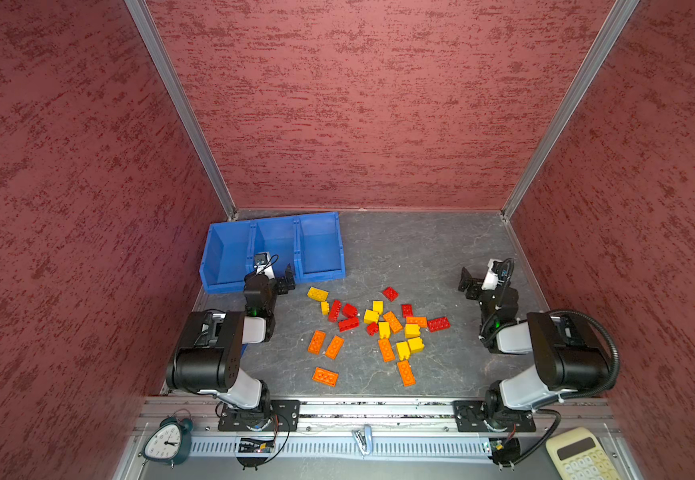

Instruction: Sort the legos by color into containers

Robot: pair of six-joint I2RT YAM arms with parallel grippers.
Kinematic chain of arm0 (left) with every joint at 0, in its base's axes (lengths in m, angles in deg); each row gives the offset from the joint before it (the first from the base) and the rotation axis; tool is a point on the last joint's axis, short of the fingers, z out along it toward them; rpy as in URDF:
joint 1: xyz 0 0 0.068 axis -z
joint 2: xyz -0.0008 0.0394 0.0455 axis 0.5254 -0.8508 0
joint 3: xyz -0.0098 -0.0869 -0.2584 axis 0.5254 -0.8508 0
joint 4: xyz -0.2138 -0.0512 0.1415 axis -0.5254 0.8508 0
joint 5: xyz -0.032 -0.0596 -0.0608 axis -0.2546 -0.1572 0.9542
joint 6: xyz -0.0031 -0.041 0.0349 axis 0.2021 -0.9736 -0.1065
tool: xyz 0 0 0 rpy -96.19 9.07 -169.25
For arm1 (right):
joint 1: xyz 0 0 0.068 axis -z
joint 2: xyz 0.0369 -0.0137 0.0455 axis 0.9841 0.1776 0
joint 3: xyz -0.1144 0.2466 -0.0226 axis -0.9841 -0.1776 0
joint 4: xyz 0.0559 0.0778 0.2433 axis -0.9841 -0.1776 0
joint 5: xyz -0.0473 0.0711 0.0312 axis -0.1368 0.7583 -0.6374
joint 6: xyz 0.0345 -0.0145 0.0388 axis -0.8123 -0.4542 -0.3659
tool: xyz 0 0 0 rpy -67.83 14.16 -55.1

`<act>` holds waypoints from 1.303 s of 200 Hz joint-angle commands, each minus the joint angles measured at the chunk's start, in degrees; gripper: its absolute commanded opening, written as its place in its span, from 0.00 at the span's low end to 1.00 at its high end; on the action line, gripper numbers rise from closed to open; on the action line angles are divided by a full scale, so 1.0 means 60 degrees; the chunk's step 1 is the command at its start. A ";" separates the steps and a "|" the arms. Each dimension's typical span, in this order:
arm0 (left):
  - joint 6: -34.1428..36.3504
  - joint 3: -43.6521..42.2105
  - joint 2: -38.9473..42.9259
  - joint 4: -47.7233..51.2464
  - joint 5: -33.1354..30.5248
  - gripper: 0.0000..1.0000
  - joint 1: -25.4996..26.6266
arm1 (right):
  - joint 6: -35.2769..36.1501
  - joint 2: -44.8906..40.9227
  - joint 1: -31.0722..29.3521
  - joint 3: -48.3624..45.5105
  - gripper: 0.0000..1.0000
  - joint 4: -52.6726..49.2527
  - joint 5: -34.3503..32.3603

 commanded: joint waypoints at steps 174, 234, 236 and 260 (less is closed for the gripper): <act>-0.0609 0.0002 0.3080 0.2628 -0.0958 0.99 0.0352 | -0.0386 -0.2283 -0.0055 0.2048 0.99 -0.4402 -0.0133; -0.3962 0.3300 0.4066 0.8485 -0.2423 0.99 0.0432 | -0.4945 -0.0980 -0.0388 0.4759 0.99 -0.6636 0.2620; -0.3974 0.3516 0.3920 0.8703 -0.2336 0.99 0.0444 | -0.5053 -0.0965 -0.0427 0.4825 0.99 -0.6633 0.2644; -0.4157 0.6292 0.1830 1.1387 -0.1889 0.99 0.0662 | -0.6347 0.0262 -0.0769 0.5758 0.99 -0.6987 0.3137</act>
